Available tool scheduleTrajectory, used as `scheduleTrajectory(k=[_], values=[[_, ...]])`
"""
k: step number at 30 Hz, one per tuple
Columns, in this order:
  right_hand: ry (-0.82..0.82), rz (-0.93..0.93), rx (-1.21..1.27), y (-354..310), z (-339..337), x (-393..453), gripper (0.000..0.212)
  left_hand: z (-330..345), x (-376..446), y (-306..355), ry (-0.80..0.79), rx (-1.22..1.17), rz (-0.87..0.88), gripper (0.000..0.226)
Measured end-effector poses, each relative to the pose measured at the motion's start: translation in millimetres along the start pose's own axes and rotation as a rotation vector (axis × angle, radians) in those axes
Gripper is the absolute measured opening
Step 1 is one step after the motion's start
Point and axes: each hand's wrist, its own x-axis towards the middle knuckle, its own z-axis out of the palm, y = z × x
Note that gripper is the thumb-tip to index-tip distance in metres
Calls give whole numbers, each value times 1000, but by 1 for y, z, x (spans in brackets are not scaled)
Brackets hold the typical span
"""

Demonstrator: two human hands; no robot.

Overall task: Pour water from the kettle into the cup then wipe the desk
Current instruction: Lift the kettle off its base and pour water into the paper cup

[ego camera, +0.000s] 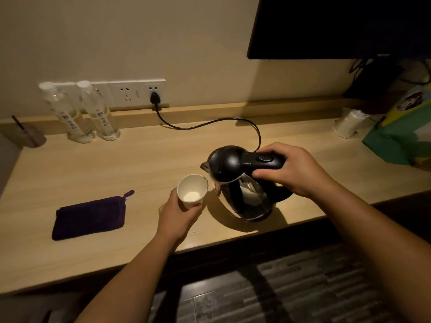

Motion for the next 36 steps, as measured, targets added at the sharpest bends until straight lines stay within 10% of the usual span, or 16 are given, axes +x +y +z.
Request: scheduleTrajectory(k=[36], values=[[-348,-134,-651,-92,3,37,51,5,11,-18,52,126,74,71]])
